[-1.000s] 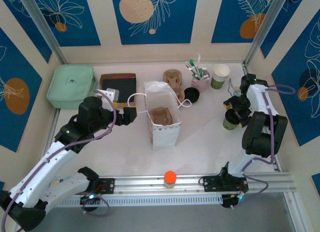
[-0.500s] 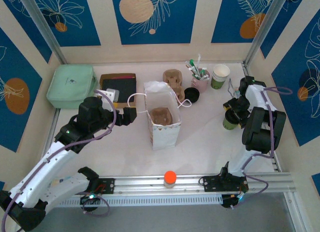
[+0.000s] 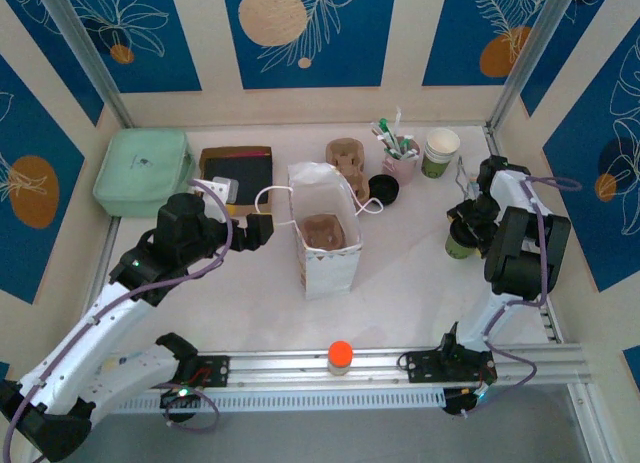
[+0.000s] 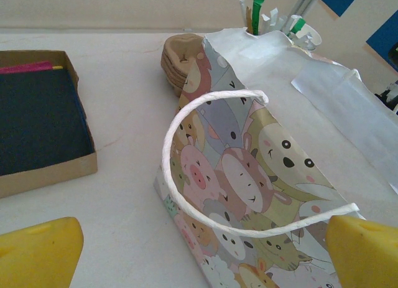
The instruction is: Pack the takeout coffee
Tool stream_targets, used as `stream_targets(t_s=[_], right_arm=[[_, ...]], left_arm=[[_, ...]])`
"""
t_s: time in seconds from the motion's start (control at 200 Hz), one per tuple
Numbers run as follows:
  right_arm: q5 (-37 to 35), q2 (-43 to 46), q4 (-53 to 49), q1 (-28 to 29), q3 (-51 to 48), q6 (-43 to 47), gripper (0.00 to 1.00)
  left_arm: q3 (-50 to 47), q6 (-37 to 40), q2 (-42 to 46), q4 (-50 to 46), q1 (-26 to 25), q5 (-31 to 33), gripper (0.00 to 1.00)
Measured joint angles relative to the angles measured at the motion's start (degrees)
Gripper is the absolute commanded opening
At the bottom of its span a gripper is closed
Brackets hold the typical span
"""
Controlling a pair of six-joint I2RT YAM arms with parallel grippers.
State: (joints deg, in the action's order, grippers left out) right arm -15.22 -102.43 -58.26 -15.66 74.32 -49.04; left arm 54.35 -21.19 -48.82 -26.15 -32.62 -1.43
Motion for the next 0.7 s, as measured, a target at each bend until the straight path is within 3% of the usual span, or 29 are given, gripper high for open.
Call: stream_targets(t_s=[0.7], right_arm=[[-2.0, 0.5, 1.9, 1.3, -1.3, -0.5, 0.83]], left_arm=[[0.0, -0.8, -0.2, 0.0, 0.0, 0.0, 1.00]])
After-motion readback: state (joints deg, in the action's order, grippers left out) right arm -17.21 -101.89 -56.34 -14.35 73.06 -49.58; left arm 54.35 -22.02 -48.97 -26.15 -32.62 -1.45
